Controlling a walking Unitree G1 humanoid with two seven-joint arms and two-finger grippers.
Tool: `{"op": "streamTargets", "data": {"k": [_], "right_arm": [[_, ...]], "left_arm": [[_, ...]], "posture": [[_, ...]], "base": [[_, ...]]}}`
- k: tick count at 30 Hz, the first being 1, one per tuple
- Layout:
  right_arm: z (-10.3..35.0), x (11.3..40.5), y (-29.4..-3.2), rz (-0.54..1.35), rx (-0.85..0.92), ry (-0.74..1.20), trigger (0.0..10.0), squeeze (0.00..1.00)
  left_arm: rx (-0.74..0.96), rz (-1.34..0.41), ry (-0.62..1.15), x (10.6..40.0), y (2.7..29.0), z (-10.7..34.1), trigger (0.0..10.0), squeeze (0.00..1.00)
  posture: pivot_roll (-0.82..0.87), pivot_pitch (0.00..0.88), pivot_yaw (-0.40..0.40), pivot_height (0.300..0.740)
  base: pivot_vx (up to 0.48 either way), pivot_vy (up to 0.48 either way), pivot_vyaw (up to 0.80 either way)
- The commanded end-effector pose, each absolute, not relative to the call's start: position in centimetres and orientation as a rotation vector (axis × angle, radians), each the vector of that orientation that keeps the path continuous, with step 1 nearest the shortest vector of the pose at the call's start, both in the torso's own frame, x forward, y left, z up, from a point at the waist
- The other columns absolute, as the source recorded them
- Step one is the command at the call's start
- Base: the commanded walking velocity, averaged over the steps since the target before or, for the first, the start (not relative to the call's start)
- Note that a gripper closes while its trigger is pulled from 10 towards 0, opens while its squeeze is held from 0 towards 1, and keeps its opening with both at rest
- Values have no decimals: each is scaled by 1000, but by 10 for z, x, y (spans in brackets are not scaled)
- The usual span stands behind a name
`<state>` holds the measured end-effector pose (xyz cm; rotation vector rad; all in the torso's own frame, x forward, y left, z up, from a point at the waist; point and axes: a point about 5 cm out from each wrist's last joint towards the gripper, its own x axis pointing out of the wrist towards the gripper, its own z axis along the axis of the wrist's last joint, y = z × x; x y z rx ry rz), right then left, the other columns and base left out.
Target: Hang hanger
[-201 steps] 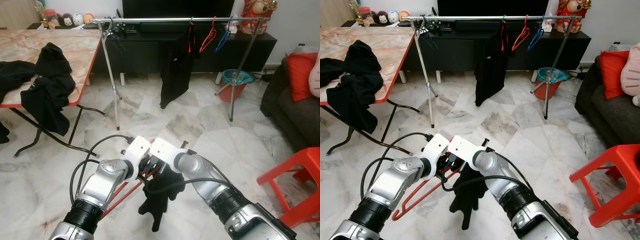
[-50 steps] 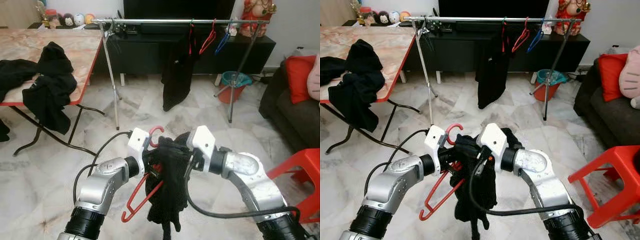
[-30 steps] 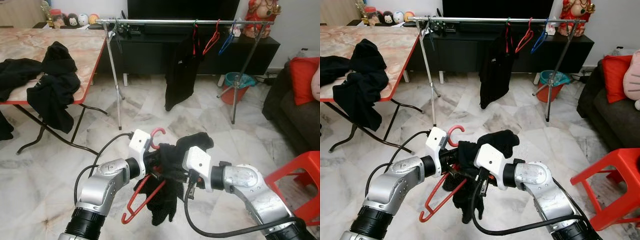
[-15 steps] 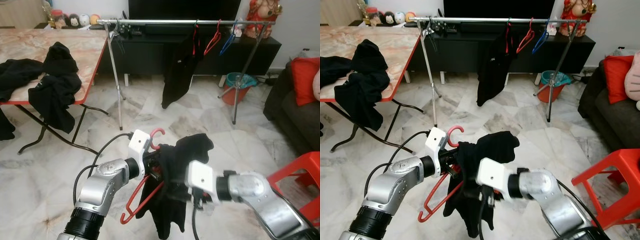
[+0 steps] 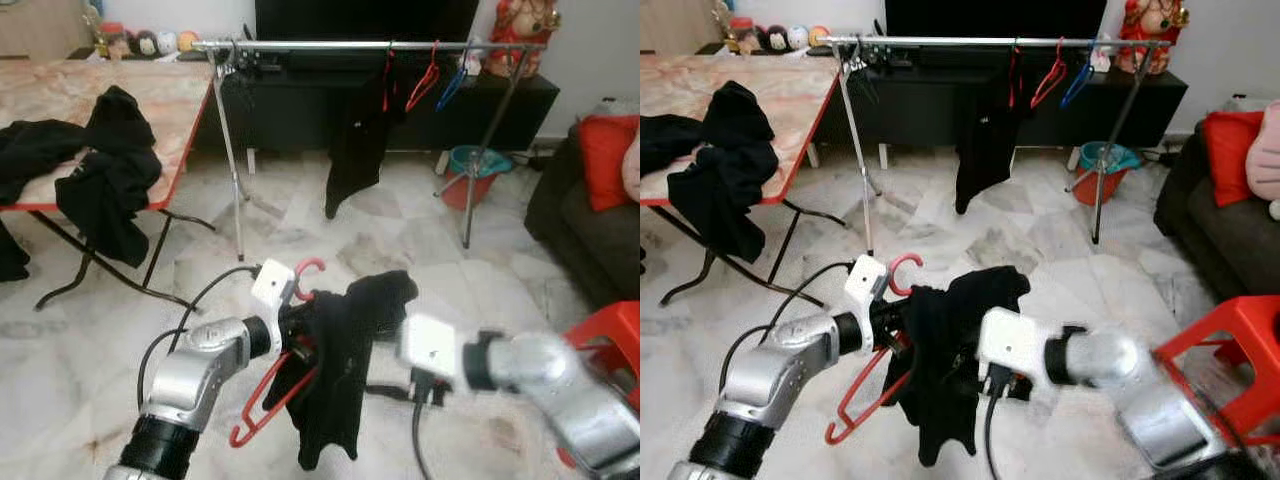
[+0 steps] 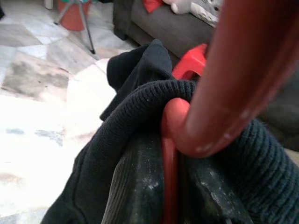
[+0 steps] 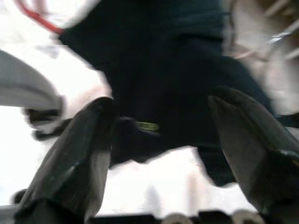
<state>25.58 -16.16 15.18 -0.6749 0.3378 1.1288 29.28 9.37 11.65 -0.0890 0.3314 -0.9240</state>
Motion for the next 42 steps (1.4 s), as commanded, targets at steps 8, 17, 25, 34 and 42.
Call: {"op": "streamTargets", "data": {"k": [8, 17, 25, 34, 42], "right_arm": [[181, 270, -182, 1091, -702, 248, 10000, 0], [151, 265, -172, 1258, -655, 328, 10000, 0], [147, 273, -167, 1251, -647, 300, 10000, 0], [160, 277, -162, 1243, -611, 213, 10000, 0], [145, 276, -168, 1260, -632, 292, 10000, 788]], "left_arm": [[3, -1098, 325, 277, 94, 123, 10000, 0], [28, -1267, 340, 263, 97, 132, 10000, 0], [11, -1320, 338, 257, 96, 136, 10000, 0], [-8, -1357, 344, 255, 92, 140, 10000, 0], [-11, -1358, 352, 254, 93, 139, 10000, 0]], "posture": [[74, 0, -15, 732], [90, 0, -10, 732], [90, 0, 0, 732], [90, 0, 7, 732], [96, 0, 8, 732]], "base": [[0, 0, 0], [0, 0, 0], [0, 0, 0], [0, 0, 0], [0, 0, 0]]}}
